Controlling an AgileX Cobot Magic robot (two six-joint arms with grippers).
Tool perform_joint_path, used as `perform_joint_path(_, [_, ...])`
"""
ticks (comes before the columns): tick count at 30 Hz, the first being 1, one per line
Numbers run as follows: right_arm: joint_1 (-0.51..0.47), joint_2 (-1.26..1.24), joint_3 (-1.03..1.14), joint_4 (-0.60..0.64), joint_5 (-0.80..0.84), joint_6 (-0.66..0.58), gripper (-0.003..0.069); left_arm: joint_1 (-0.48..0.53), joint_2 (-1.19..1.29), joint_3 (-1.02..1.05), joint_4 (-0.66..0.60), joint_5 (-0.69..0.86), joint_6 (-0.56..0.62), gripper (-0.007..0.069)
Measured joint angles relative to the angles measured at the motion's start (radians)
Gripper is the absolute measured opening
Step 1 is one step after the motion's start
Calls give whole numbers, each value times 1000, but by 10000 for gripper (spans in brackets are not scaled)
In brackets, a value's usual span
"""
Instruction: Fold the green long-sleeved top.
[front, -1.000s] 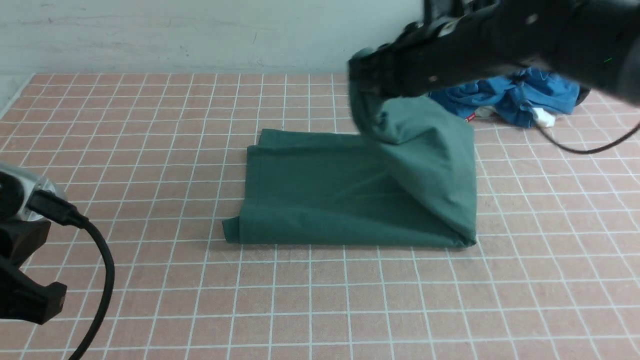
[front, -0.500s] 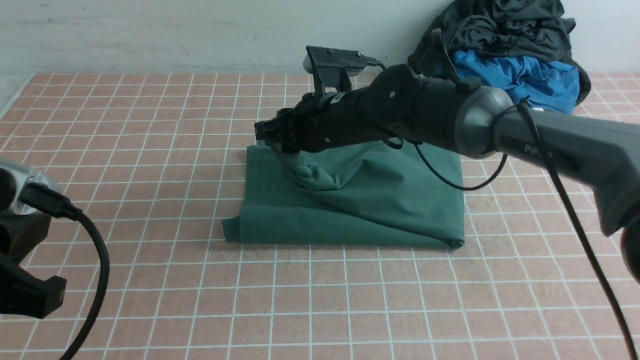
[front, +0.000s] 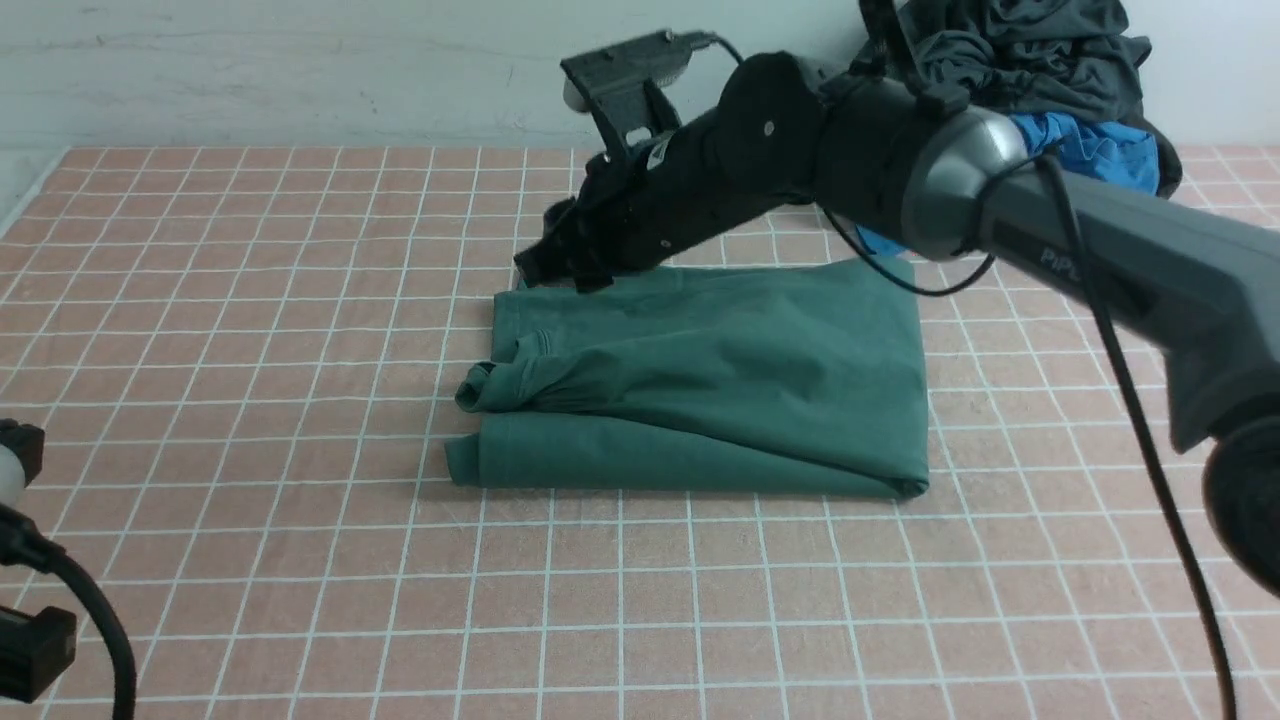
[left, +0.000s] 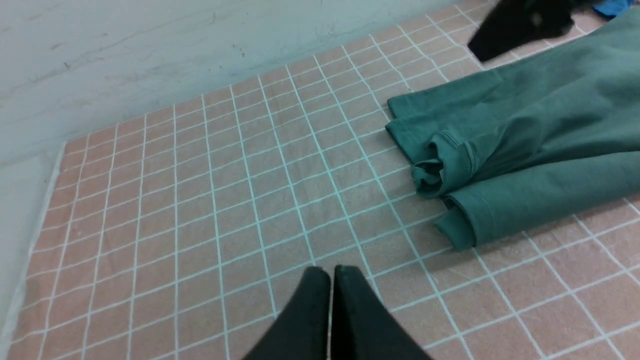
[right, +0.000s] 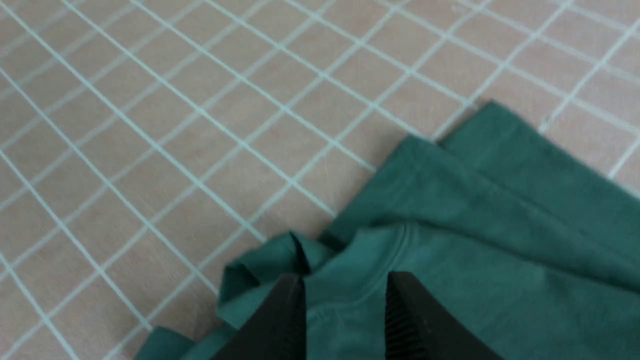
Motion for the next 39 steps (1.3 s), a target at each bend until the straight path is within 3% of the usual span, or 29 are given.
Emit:
perform_joint_path(3, [11, 91, 0, -8, 4, 93, 134, 0, -10, 20, 1, -62, -2, -3])
perform_joint_path(7, [45, 164, 0, 31, -48, 95, 66, 0, -10, 27, 1, -76, -11, -3])
perform_joint_path(14, [103, 155, -5, 9, -89, -106, -10, 0, -39, 28, 2, -84, -17, -3])
perform_joint_path(23, [53, -144, -67, -296, 241, -118, -14, 0, -126, 28, 2, -83, -17, -3])
perform_joint_path(28, [-22, -167, 32, -295, 463, -34, -14, 0, -135, 28, 4, -83, -17, -3])
perform_joint_path(34, [-31, -167, 363, -283, 431, -25, -14, 0, -137, 28, 4, -80, -18, -3])
perform_joint_path(39, [-41, -167, 510, -475, 293, 96, -13, 0, -137, 28, 4, -79, -20, -3])
